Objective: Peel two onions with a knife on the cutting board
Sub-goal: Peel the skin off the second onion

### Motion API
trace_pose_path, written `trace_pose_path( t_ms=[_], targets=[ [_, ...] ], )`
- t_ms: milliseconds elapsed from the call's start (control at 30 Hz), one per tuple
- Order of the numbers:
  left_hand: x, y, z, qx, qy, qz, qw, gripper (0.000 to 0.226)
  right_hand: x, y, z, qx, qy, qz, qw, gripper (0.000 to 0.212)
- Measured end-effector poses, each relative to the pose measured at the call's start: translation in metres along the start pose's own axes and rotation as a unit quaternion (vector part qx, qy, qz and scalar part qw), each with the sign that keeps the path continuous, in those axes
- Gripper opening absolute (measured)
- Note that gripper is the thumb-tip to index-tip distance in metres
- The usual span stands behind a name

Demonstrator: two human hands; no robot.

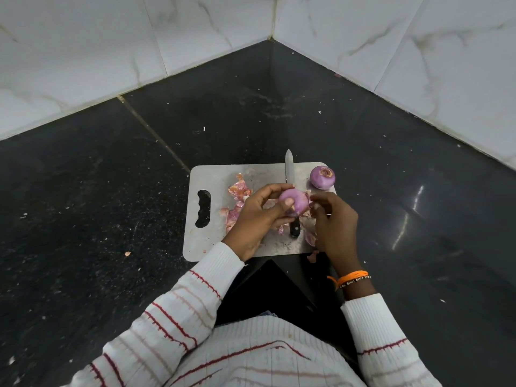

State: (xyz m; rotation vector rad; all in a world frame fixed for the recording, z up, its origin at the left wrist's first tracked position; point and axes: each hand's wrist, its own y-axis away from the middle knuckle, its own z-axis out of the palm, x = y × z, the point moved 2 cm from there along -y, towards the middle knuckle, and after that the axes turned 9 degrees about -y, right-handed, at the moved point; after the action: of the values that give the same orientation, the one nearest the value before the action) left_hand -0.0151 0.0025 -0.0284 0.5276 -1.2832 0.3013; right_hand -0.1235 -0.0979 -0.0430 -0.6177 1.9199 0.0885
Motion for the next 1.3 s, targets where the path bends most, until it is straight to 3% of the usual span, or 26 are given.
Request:
trace_pose_path(
  t_ms=[200,567,800,967,1133,1300],
  targets=[
    [-0.005,-0.003,-0.003,0.031,-0.017,-0.009,0.999,0.022,-0.024,-0.001,-0.002,-0.021,-0.095,0.013,0.995,0.013],
    [-0.006,-0.004,-0.003,0.034,-0.023,-0.018,0.999,0.021,-0.028,-0.002,-0.003,-0.038,-0.107,0.018,0.993,0.012],
    [-0.008,-0.005,-0.004,0.022,-0.023,-0.030,0.999,0.021,-0.026,-0.003,-0.001,-0.029,-0.071,-0.032,0.997,0.004],
    [-0.009,-0.005,-0.005,0.017,-0.007,-0.037,0.999,0.016,-0.021,-0.004,0.001,-0.031,-0.079,-0.017,0.996,0.009],
    [-0.010,-0.008,-0.007,0.037,0.020,-0.062,0.997,0.018,-0.012,-0.005,0.007,-0.008,-0.174,0.081,0.981,0.021],
    [-0.008,-0.006,-0.006,0.040,0.011,-0.060,0.997,0.025,-0.020,0.001,0.008,-0.023,-0.173,0.073,0.982,0.035]
  ],
)
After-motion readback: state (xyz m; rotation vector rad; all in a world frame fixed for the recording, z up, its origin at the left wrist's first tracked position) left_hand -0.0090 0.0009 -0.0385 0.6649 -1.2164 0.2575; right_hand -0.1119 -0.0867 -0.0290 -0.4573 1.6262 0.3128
